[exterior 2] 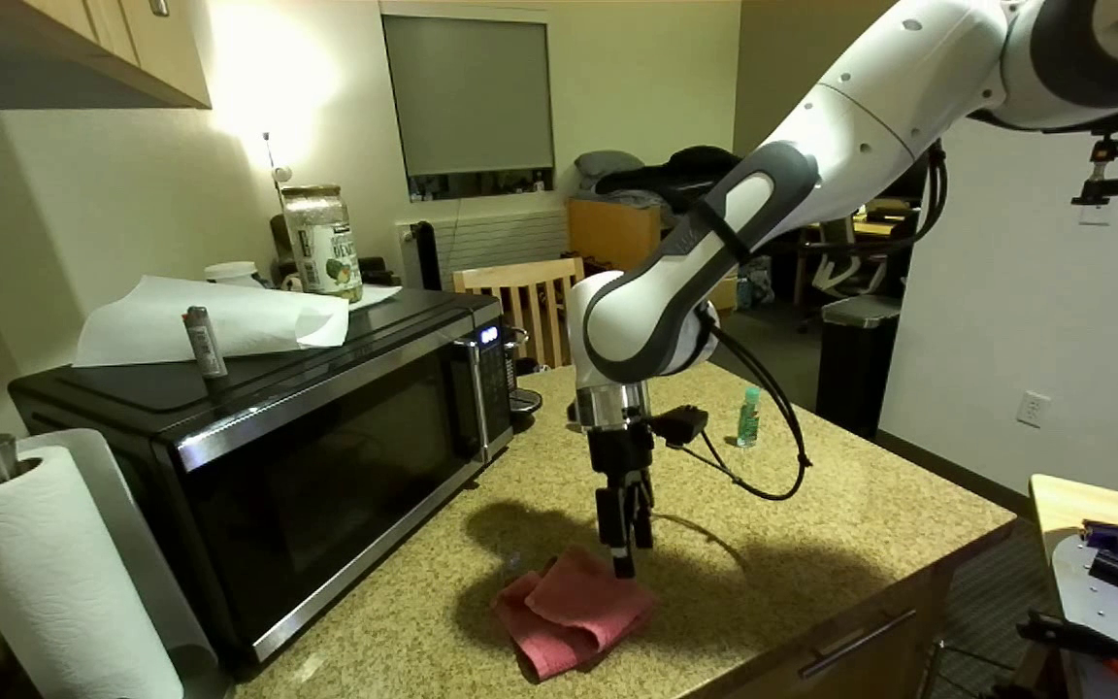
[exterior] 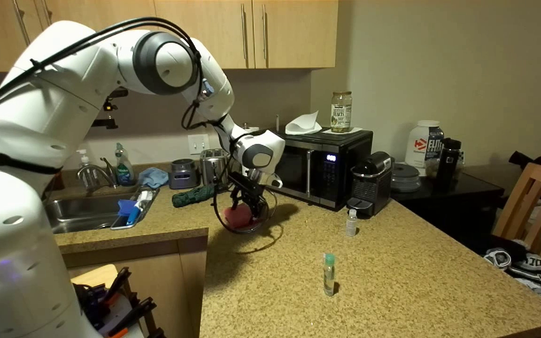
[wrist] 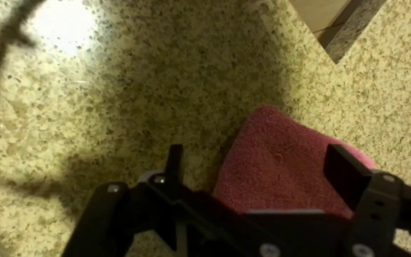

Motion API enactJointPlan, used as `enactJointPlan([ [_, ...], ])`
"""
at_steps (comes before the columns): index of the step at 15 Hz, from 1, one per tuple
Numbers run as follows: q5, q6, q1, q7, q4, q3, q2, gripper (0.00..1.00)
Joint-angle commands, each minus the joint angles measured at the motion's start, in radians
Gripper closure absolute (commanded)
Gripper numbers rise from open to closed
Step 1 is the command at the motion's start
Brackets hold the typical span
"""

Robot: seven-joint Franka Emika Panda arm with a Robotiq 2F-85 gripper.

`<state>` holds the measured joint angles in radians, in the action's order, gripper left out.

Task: Fold the pink towel in half from right to left

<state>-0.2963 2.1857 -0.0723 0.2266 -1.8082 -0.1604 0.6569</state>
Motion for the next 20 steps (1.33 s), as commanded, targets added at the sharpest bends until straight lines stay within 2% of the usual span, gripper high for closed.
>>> enactJointPlan([
  [1, 0.040, 0.045, -0.017, -0.055, 0.001, 0.010, 0.030, 0.00],
  [13, 0.248, 0.040, -0.097, -0.237, 0.013, 0.084, 0.018, 0.00],
  [20, 0.245, -0.002, -0.086, -0.257, 0.037, 0.081, -0.005, 0.00],
])
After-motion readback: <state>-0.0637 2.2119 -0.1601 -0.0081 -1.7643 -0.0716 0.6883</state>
